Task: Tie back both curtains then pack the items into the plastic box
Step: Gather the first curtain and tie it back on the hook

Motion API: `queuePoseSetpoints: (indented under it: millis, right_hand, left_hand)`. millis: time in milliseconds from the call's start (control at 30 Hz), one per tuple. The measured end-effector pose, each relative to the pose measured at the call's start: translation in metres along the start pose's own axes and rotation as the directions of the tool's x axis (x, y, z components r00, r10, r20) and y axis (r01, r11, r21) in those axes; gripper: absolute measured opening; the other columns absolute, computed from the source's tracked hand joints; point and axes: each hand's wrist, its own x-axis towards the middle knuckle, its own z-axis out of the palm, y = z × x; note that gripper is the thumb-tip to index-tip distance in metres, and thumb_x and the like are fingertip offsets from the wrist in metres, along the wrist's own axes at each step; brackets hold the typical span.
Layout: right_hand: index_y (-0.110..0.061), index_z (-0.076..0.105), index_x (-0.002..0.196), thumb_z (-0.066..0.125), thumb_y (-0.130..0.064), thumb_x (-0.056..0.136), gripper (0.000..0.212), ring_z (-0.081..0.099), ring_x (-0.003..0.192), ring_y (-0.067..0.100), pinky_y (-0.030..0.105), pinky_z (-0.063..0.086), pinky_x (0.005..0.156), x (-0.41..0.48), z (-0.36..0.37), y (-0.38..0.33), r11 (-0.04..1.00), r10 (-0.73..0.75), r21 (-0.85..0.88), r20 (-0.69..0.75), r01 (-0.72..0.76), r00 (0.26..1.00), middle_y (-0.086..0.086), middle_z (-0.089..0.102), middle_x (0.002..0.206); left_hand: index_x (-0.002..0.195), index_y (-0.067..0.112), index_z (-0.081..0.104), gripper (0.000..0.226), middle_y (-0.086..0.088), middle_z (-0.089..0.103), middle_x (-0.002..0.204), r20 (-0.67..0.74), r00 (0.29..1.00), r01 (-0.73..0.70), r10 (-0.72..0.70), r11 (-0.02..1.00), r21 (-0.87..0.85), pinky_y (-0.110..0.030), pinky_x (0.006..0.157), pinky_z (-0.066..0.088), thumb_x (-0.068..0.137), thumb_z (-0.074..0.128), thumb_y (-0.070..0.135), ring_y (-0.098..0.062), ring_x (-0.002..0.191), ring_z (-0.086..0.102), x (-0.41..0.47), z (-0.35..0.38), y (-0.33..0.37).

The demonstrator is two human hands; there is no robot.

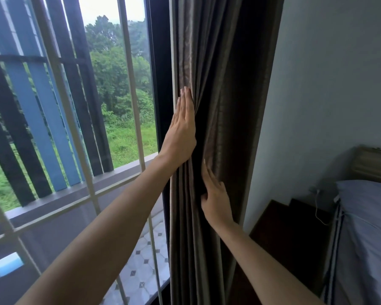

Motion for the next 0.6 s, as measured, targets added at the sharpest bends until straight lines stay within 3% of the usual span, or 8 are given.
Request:
queuePoseSetpoints:
  millis: [67,333,400,467,533,600]
  right_hand:
    - [-0.038,0.008,0.153,0.05,-0.005,0.092,0.081,0.05,0.125,0.021,0.03,0.044,0.103,-0.007,0.002,-0.003,1.0,0.006,-0.005,0.004,-0.006,1.0,-0.009,0.029,0.157]
    - [-0.039,0.008,0.153,0.051,-0.007,0.094,0.08,0.049,0.127,0.021,0.036,0.052,0.098,-0.02,0.004,-0.015,0.997,0.005,-0.075,-0.001,-0.005,1.0,-0.01,0.035,0.154]
    - [-0.039,0.007,0.153,0.052,-0.006,0.094,0.081,0.048,0.129,0.022,0.039,0.049,0.102,-0.022,0.006,-0.014,0.995,0.006,-0.097,0.009,-0.005,1.0,-0.008,0.037,0.152]
    - [-0.04,0.006,0.153,0.053,-0.01,0.094,0.081,0.048,0.129,0.022,0.041,0.048,0.103,-0.021,0.006,-0.014,0.993,0.008,-0.118,0.01,-0.007,1.0,-0.007,0.04,0.151]
    - [-0.04,0.005,0.152,0.052,-0.011,0.094,0.08,0.049,0.126,0.021,0.039,0.049,0.1,-0.02,0.008,-0.012,0.992,0.021,-0.121,0.017,-0.019,1.0,-0.008,0.04,0.151]
    - [-0.039,0.006,0.153,0.053,-0.007,0.093,0.083,0.048,0.126,0.02,0.038,0.05,0.099,-0.02,0.008,-0.011,0.992,0.039,-0.118,0.041,-0.034,0.998,-0.009,0.038,0.152]
  left_hand:
    - [0.148,0.0,-0.015,0.096,-0.018,-0.014,0.158,0.001,1.0,0.0,0.0,0.999,-0.04,-0.041,0.122,0.006,0.064,0.024,-0.029,-0.024,0.147,-0.014,0.0,0.001,0.003]
    - [0.15,0.005,-0.011,0.088,-0.012,-0.01,0.16,-0.032,0.998,0.045,-0.054,0.974,-0.223,-0.044,0.121,0.01,0.076,0.025,-0.025,-0.018,0.148,-0.01,0.001,0.01,0.015]
    - [0.15,0.008,-0.011,0.079,-0.009,-0.008,0.161,-0.045,0.998,0.023,-0.038,0.954,-0.298,-0.043,0.121,0.011,0.087,0.027,-0.017,-0.015,0.149,-0.007,-0.001,0.01,0.018]
    - [0.151,0.011,-0.011,0.065,0.001,-0.008,0.16,-0.06,0.998,0.003,-0.026,0.936,-0.353,-0.04,0.122,0.009,0.101,0.03,0.005,-0.011,0.148,-0.004,-0.002,0.011,0.021]
    - [0.151,0.015,-0.013,0.067,0.009,-0.01,0.157,-0.043,0.998,0.022,-0.039,0.939,-0.344,-0.036,0.122,0.01,0.104,0.034,0.025,-0.01,0.148,-0.003,-0.002,0.013,0.021]
    - [0.15,0.015,-0.015,0.074,0.002,-0.01,0.16,-0.039,0.999,-0.001,-0.011,0.957,-0.29,-0.038,0.122,0.012,0.101,0.04,0.015,-0.014,0.149,-0.003,-0.001,0.015,0.02]
